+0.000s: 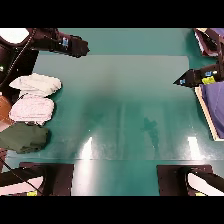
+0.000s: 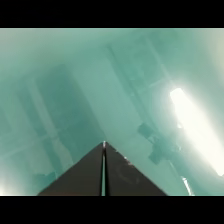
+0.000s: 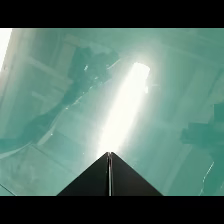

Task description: Fold the shirts.

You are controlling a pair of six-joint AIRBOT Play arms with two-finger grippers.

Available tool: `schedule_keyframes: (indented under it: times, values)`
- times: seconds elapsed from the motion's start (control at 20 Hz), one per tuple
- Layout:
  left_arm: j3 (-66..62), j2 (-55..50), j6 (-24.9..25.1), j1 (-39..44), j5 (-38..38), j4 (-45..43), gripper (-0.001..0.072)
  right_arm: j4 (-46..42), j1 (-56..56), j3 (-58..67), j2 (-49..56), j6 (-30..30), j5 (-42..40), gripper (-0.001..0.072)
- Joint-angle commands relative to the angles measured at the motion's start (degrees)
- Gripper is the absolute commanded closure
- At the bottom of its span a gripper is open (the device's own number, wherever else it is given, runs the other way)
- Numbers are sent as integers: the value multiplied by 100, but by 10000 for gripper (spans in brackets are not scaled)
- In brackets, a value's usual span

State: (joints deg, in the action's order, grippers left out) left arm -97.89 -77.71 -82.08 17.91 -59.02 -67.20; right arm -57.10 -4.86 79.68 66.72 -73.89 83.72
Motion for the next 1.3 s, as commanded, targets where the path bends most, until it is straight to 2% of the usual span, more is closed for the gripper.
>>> schedule_keyframes:
  times: [0.0,0.6,0.7,0.75,0.8,0.85,0.95,1.0,1.1,1.25]
  values:
    - [-2,4,-2,2,83,-2,679,2,-4,-2,-2,0,-22,694]
    - [-2,2,-17,2,181,39,679,2,-24,-2,-2,0,-24,694]
    - [-2,2,15,2,424,-35,678,4,-26,-2,-2,0,-72,694]
    - [-2,2,4,2,498,-396,609,7,-24,-2,-2,0,-103,694]
    - [-2,-2,-111,0,503,-1071,294,7,-26,-2,-2,0,-140,694]
    - [22,-28,-540,-44,437,-1915,165,13,-26,-2,-2,0,-173,694]
    - [146,-197,-1462,-365,-4,-3447,164,13,-26,-2,-2,0,-238,694]
    - [264,-293,-1672,-632,-221,-3709,164,15,-26,-2,-2,0,-273,694]
    - [625,-525,-1727,-1239,-490,-3729,163,13,-26,-2,0,0,-293,694]
    - [1362,-841,-2002,-1978,-321,-3536,163,13,-26,-2,0,0,-431,694]
